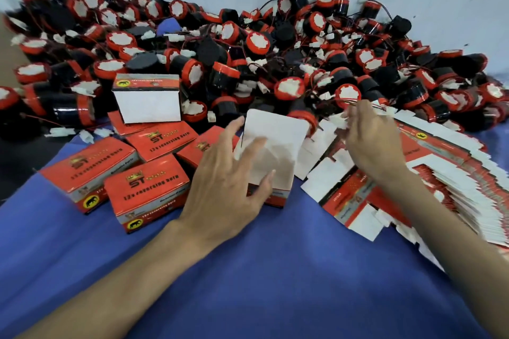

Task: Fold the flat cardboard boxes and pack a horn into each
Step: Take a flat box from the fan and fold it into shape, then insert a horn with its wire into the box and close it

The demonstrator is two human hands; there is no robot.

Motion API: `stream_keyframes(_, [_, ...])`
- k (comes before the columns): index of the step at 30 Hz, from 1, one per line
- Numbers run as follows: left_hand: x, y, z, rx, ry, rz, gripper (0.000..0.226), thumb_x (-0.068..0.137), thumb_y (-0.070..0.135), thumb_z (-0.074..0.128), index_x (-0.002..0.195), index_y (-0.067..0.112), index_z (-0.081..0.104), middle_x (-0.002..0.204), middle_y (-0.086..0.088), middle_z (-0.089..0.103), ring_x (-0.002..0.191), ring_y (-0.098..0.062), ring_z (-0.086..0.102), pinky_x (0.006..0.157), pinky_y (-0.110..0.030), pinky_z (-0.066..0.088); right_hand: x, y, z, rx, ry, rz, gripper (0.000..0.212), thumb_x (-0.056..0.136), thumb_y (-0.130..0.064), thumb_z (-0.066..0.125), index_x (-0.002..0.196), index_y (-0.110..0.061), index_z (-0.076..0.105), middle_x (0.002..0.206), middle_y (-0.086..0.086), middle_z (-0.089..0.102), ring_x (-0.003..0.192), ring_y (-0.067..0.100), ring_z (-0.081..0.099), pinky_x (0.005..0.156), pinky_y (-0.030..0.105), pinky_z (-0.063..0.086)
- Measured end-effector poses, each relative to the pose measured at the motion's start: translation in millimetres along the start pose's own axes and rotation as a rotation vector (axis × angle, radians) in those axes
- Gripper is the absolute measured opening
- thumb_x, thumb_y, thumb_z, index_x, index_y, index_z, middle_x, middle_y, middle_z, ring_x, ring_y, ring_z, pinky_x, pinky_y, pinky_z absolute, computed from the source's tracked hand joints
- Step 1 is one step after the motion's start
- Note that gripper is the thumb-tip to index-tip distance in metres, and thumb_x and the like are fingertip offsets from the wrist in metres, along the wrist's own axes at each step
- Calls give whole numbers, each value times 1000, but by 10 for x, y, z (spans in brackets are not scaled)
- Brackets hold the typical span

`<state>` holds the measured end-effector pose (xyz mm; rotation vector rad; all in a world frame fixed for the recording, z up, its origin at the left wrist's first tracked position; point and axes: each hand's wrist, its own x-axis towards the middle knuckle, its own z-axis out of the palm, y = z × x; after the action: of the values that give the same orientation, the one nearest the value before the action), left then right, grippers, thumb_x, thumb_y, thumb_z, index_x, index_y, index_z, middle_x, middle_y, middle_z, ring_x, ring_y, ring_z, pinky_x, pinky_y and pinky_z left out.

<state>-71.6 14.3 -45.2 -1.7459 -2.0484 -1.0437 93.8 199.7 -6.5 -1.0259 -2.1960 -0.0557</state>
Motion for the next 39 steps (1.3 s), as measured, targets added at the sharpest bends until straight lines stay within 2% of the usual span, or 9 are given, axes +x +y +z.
stream_keyframes(6, [3, 53, -25, 110, -58, -5, 57, 89, 49, 42, 125, 7, 57, 145, -17, 44, 121, -32, 54, 102, -39, 39, -153, 81, -402, 743, 215, 411, 40, 92, -19, 33, 65, -22, 63, 73, -11, 68, 72, 1, 62, 65, 16, 48])
stream_keyframes(11, [-46, 74, 33, -120, -86, 51, 54, 85, 45, 52, 128, 13, 50, 151, -10, 33, 129, -23, 44, 93, -25, 37, -297, 143, -437, 705, -143, 822, 34, 97, -16, 38, 73, -10, 60, 72, 2, 70, 48, 6, 63, 46, 20, 51])
stream_keyframes(15, [-60, 17, 116, -312, -138, 109, 60, 78, 29, 73, 130, 7, 51, 147, -11, 37, 134, -20, 37, 107, -32, 39, -400, 184, -430, -179, -222, 303, 35, 89, -10, 52, 121, 2, 57, 121, 19, 59, 105, 32, 58, 83, 42, 49])
stream_keyframes(19, [-28, 12, 108, -356, -126, 160, 59, 83, 41, 67, 130, 9, 49, 147, -2, 34, 137, 5, 25, 107, -9, 23, -409, 99, -563, -30, -341, -330, 76, 72, -17, 57, 146, -19, 37, 155, 9, 22, 140, 33, 21, 110, 48, 20])
stream_keyframes(23, [-19, 38, 65, -374, -39, 153, 50, 81, 32, 63, 125, 12, 51, 129, 2, 45, 118, 8, 39, 96, -5, 31, -451, 142, -448, -88, -710, -291, 80, 87, -31, 60, 138, -53, 3, 155, -4, 24, 139, 12, 16, 115, 37, 15])
stream_keyframes(25, [-25, 65, 55, -349, 19, 122, 45, 82, 30, 59, 121, 7, 57, 116, -3, 48, 103, 0, 46, 84, -7, 37, -477, 166, -409, 17, -636, -243, 79, 85, -32, 67, 141, -48, 13, 143, 3, 41, 126, 9, 25, 104, 20, 15])
stream_keyframes(28, [-16, 99, 38, -337, 95, 104, 36, 82, 26, 57, 109, 3, 63, 103, -4, 42, 86, -7, 44, 75, -15, 41, -484, 157, -373, -42, -558, -188, 75, 78, -48, 70, 137, -33, 26, 131, -1, 44, 119, 15, 37, 93, 31, 25])
stream_keyframes(34, [-2, 76, 14, -495, -119, 102, 21, 75, 18, 64, 94, 8, 62, 149, -11, 29, 142, -18, 25, 113, -24, 26, -492, 101, -380, 71, -553, -171, 59, 76, -65, 53, 118, -37, 21, 112, -4, 55, 91, 11, 49, 80, 25, 34])
stream_keyframes(39, [3, 37, 48, -612, -283, 181, 60, 74, 13, 78, 127, 11, 50, 148, 0, 37, 139, -13, 34, 111, -34, 34, -471, 48, -532, 413, -324, -17, 51, 78, -68, 56, 110, -49, 21, 104, -22, 53, 90, -1, 57, 76, 10, 41])
